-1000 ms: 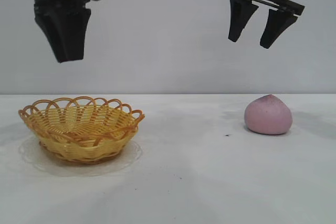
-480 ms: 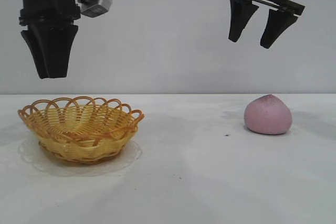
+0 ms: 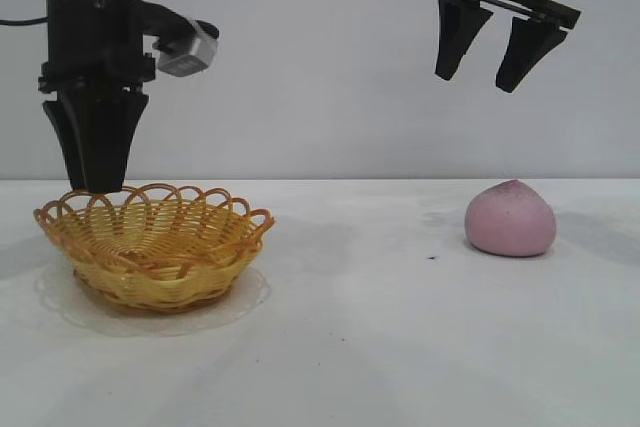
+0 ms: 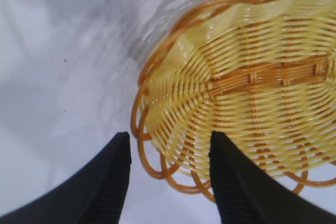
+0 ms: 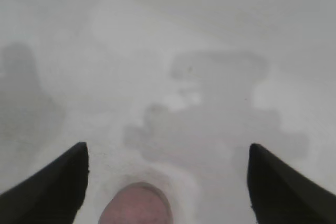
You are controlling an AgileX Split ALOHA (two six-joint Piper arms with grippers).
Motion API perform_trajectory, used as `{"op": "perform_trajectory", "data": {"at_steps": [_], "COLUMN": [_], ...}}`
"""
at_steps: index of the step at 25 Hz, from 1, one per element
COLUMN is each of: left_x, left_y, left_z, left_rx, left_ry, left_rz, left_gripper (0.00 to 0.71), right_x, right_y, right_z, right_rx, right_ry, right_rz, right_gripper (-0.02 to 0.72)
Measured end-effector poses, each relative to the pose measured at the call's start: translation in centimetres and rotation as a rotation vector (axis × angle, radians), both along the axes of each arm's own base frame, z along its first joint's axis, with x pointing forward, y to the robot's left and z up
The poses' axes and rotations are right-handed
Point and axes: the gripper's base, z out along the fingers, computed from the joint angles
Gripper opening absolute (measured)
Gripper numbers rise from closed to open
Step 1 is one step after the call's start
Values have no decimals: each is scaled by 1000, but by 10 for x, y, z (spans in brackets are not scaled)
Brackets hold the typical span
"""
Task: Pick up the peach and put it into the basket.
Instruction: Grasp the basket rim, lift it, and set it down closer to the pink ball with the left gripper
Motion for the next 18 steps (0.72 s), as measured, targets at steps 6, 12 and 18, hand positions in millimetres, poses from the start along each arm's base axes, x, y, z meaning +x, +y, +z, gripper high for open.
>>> {"op": "perform_trajectory", "data": {"at_steps": [6,12,18], "left_x": [4,0,-1], "left_y": [-1,-4,-6], "left_z": [-18,-17,-11], "left_rx": [4,-18,-100], "left_ry": [13,65,140], "left_rz": [3,113,450], "left_gripper": [81,0,0], "right_x": [0,0,0], "right_y": [0,0,0], "right_z": [0,0,0], "right_rx": [0,-1,-1], "right_ry": [0,0,-4], "right_rz": [0,0,-1], "right_gripper": [556,556,556]}}
